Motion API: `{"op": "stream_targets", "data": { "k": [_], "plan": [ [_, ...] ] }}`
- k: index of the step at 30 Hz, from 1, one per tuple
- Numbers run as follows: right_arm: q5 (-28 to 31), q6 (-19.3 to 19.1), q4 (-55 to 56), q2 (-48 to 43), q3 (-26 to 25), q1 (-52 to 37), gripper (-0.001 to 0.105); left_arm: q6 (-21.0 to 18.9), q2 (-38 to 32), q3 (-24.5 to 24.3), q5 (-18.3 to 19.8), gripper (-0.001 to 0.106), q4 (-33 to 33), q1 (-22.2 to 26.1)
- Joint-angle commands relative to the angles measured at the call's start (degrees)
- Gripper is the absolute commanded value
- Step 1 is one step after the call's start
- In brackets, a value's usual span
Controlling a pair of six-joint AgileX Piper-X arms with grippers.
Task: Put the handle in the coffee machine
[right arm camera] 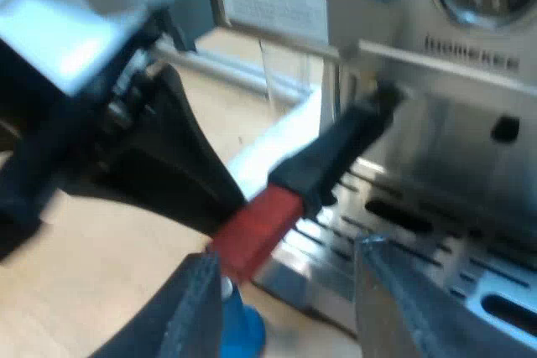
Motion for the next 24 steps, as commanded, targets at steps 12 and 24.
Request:
{"op": "stream_targets", "data": {
  "k": [12,24],
  "plan": [
    [-0.06,0.24,1.69,-0.55,-0.65,0.02,0.04,11.75,-4.41,-0.3,6.76,0.0,8.54,14.63],
    [0.83,0.24,1.69,-0.55,-0.65,0.02,0.04,12.86,-11.51,-0.3,6.76,0.0,11.25,17.25]
  ]
}}
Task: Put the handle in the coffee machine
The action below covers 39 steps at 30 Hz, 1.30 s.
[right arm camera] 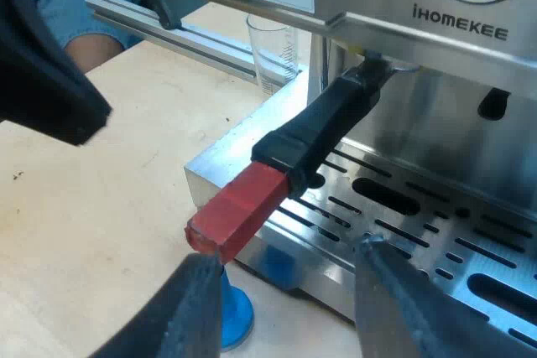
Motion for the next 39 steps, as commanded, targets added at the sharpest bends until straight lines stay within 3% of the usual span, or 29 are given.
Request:
{"op": "stream_targets", "data": {
  "k": [1,5,8,13,15,20,23,25,29,33,39],
  "plan": [
    [0.38,-0.2,-0.24,-0.55,-0.65,0.02,0.04,0.27,-2.48,-0.15,0.17,0.0,0.36,0.05],
    [0.38,-0.2,-0.24,-0.55,-0.65,0.02,0.04,-0.21,-5.61,-0.15,-1.99,0.0,1.05,0.05],
    [0.38,0.23,-0.24,-0.55,-0.65,0.02,0.04,-0.21,-7.2,-0.15,-2.29,0.012,3.47,0.05],
    [0.38,0.26,-0.24,-0.55,-0.44,0.02,0.04,-0.21,-7.71,-0.15,-2.7,0.072,6.77,0.05],
    [-0.9,0.47,-0.24,-0.55,-0.44,0.02,0.04,-0.21,-7.71,-0.15,-2.7,0.082,7.13,0.05],
    [-2.59,0.52,0.11,-0.55,-0.44,0.02,0.04,-0.11,-8.17,-0.75,-2.7,0.082,7.89,0.05],
    [-2.59,3.66,2.15,-0.55,-1.34,-0.35,0.04,-0.33,-9.42,-1.71,-2.6,0.082,7.89,0.05],
    [-2.8,6.59,7.54,-0.55,-3.58,-2.16,0.04,-1.72,-10.52,-2.89,-2.6,0.082,7.6,0.05],
    [-3.81,6.83,16.75,-0.55,-7.99,-6.4,0.04,-4.83,-11.8,-4.78,-2.6,0.082,6.17,0.05],
    [-9.83,6.83,24.78,-0.6,-12.95,-15.03,0.04,-8.83,-11.86,-6.36,-2.78,0.082,1.69,0.05],
    [-19.58,6.96,30.9,-1.11,-15.61,-29.81,0.04,-9.06,-11.86,-9.29,-8.86,0.082,-3.27,0.05]
  ]
}}
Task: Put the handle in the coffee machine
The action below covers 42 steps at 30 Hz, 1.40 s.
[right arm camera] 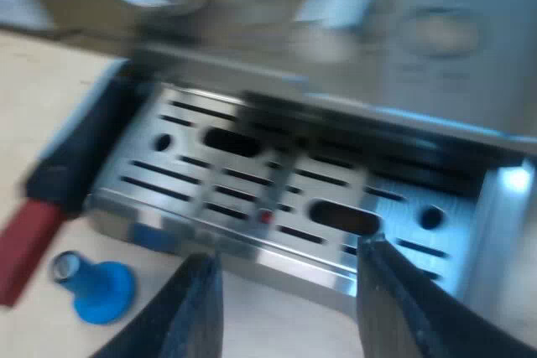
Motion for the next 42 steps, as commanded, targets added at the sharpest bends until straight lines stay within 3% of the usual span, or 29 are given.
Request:
{"op": "stream_targets", "data": {
  "k": [1,5,10,16,21,30,31,42],
  "plan": [
    [-5.65,-0.15,3.29,-1.09,-0.63,-7.93,0.04,-0.73,-0.06,-2.6,-5.0,0.082,-4.68,0.05],
    [-7.87,-0.4,6.6,-2.18,-0.63,-15.56,0.04,-1.09,-0.06,-4.51,-7.73,0.082,-6.97,0.05],
    [-8.18,-4.77,10.71,-4.74,-0.63,-24.55,0.04,-1.55,-0.06,-5.77,-7.83,0.082,-6.48,1.3],
    [-9.56,-12.09,15.41,-8.24,-0.51,-34.44,0.04,-1.77,-2.16,-5.76,-7.83,0.082,-6.23,8.16],
    [-12.49,-14.36,15.78,-11.67,1.24,-42.4,0.04,-1.77,-5.63,-5.76,-7.73,0.082,-6.34,13.34],
    [-13.11,-17.09,15.78,-15.96,1.51,-44.51,0.04,-2.62,-15.76,-5.76,-7.73,0.082,-5.55,14.69],
    [-13.11,-18.67,15.78,-22.93,1.51,-44.51,0.04,-2.62,-18.39,-5.76,-7.73,0.082,-5.08,14.69],
    [-13.11,-18.67,15.78,-41.48,6.47,-44.51,0.04,-2.62,-30.28,-5.76,-7.28,0.082,-2.05,14.69]
  ]
}}
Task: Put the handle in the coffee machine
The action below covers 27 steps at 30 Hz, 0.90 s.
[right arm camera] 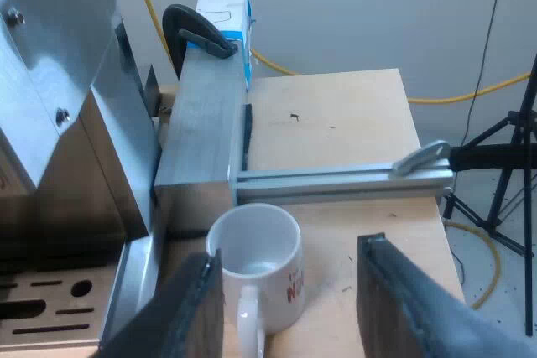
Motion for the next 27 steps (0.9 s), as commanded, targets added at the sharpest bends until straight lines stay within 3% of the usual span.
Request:
{"op": "stream_targets", "data": {
  "k": [1,5,10,16,20,23,27],
  "plan": [
    [-0.31,-0.7,0.13,-5.3,2.01,-0.15,0.04,-0.61,-2.17,-0.1,-0.06,0.082,2.65,0.06],
    [-0.31,-0.5,1.4,-12.16,3.49,-0.15,0.04,2.12,-4.99,1.73,-0.06,0.082,5.68,0.06],
    [-0.31,-0.5,2.62,-17.77,3.95,-0.15,0.04,2.53,-8.77,5.56,-0.06,0.082,5.69,0.06],
    [-0.61,-0.5,7.11,-17.92,2.78,-0.15,0.04,4.91,-12.35,9.1,-0.06,0.082,5.69,0.06],
    [-0.42,-0.05,10.29,-17.9,2.78,-0.15,0.04,4.92,-17.69,13.05,1.01,0.082,5.99,0.4],
    [-0.42,0.08,11.2,-17.9,2.78,-0.15,0.04,4.41,-17.47,14.2,1.21,0.082,8.64,2.09],
    [-0.42,0.97,11.44,-17.9,3.13,-0.15,0.04,2.26,-17.49,16.18,1.4,0.082,7.01,3.37]
  ]
}}
